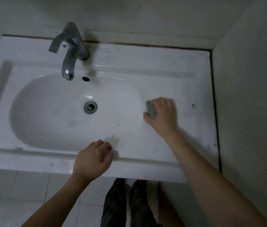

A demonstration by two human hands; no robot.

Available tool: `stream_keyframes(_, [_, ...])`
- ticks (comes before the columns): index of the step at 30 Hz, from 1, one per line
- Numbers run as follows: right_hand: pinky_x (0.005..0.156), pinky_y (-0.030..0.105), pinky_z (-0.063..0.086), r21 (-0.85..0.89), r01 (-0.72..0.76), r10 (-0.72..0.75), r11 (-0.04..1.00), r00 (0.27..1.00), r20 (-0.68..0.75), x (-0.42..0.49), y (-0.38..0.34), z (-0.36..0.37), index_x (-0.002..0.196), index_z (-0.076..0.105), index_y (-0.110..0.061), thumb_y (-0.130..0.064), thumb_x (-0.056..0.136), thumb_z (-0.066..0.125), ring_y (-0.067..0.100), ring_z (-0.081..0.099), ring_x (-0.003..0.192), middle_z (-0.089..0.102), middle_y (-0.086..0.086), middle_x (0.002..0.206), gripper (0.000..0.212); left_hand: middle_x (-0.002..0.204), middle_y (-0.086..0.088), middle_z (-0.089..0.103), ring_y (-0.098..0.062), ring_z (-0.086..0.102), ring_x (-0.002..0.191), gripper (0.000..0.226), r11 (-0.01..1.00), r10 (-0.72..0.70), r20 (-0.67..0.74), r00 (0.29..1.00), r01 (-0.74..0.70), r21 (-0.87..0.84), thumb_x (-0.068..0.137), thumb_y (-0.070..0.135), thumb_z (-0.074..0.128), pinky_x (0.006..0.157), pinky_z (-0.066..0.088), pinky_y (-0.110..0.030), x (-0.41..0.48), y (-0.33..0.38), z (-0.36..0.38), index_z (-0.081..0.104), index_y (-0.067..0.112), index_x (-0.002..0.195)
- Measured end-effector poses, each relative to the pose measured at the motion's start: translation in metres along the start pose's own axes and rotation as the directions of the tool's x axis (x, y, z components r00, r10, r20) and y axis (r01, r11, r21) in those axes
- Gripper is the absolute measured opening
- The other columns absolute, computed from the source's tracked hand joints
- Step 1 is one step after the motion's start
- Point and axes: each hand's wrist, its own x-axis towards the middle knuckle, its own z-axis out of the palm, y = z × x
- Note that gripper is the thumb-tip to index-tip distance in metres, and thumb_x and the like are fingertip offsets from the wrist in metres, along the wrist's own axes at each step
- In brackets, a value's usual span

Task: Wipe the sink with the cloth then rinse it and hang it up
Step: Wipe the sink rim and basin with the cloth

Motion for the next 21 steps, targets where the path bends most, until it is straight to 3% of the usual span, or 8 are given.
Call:
stream_keyframes(2, [0.095,0.034,0.04,0.151,0.172,-0.191,0.974,0.974,0.122,-0.055,-0.008,-0.008,0.101,0.068,-0.018,-0.041,0.072,0.072,0.024,0.057,0.095,0.069,-0.001,0.105,0.037,0.096,0.015,0.062,-0.012,0.06,0.087,0.032,1.0,0.001,0.005,1.0,-0.001,-0.003,0.084,0.047,0.038,0.054,0.042,-0.026,0.0,0.0,-0.002,0.062,0.032,0.098])
stream_keyframes(4, [0.109,0.025,0.029,0.302,0.228,-0.301,0.925,0.927,0.222,-0.087,0.01,-0.019,0.116,0.067,-0.023,-0.045,0.075,0.075,0.012,0.054,0.11,0.064,-0.013,0.123,0.046,0.095,0.015,0.061,-0.012,0.06,0.087,0.032,1.0,-0.002,0.007,1.0,0.002,-0.002,0.084,0.047,0.038,0.054,0.041,-0.026,0.0,0.001,-0.003,0.062,0.032,0.098])
stream_keyframes(6, [0.109,0.024,0.03,0.325,0.284,-0.365,0.902,0.904,0.222,-0.067,0.038,-0.025,0.121,0.066,-0.025,-0.048,0.076,0.075,0.007,0.057,0.113,0.062,-0.015,0.127,0.051,0.095,0.015,0.061,-0.011,0.06,0.087,0.032,1.0,0.0,0.007,1.0,0.0,-0.003,0.083,0.047,0.038,0.054,0.042,-0.026,-0.001,0.003,-0.004,0.062,0.032,0.098])
stream_keyframes(8, [0.1,0.029,0.039,0.278,0.278,-0.316,0.919,0.943,0.103,-0.023,0.058,-0.018,0.116,0.07,-0.019,-0.045,0.077,0.075,0.015,0.065,0.105,0.069,-0.005,0.12,0.047,0.095,0.016,0.06,-0.01,0.059,0.085,0.032,1.0,0.0,0.011,1.0,0.0,-0.01,0.084,0.047,0.038,0.055,0.045,-0.027,0.0,0.001,-0.003,0.062,0.032,0.098])
stream_keyframes(13, [0.096,0.039,0.045,0.184,-0.008,0.025,0.983,0.996,-0.09,0.044,0.032,0.015,0.112,0.071,-0.015,-0.039,0.076,0.075,0.023,0.066,0.102,0.072,0.001,0.114,0.043,0.094,0.016,0.061,-0.009,0.059,0.084,0.029,1.0,-0.006,-0.002,1.0,0.006,0.008,0.084,0.045,0.041,0.053,0.041,-0.026,0.0,-0.001,0.0,0.062,0.032,0.098])
stream_keyframes(16, [0.106,0.041,0.04,0.185,0.139,-0.147,0.973,0.989,0.029,-0.01,0.0,0.01,0.126,0.063,-0.02,-0.039,0.082,0.068,0.02,0.06,0.114,0.064,-0.002,0.129,0.048,0.093,0.016,0.061,-0.009,0.059,0.083,0.028,1.0,0.01,-0.001,1.0,-0.01,-0.001,0.084,0.045,0.041,0.052,0.038,-0.024,-0.001,-0.001,-0.002,0.062,0.032,0.097])
stream_keyframes(19, [0.113,0.037,0.034,0.224,0.336,-0.372,0.915,0.917,0.143,-0.038,0.025,-0.014,0.133,0.059,-0.021,-0.034,0.089,0.065,0.016,0.055,0.123,0.058,-0.005,0.137,0.046,0.09,0.017,0.06,-0.009,0.059,0.08,0.026,1.0,0.013,-0.01,1.0,-0.013,-0.017,0.084,0.045,0.041,0.05,0.032,-0.02,-0.001,0.001,-0.006,0.061,0.033,0.094])
stream_keyframes(21, [0.11,0.038,0.039,0.156,0.282,-0.295,0.946,0.953,0.067,-0.022,0.054,-0.022,0.132,0.059,-0.019,-0.03,0.089,0.067,0.022,0.055,0.121,0.056,0.0,0.135,0.045,0.09,0.017,0.059,-0.008,0.059,0.082,0.024,1.0,0.016,0.002,1.0,-0.016,-0.02,0.083,0.046,0.041,0.051,0.035,-0.022,-0.002,0.003,-0.005,0.06,0.034,0.093])
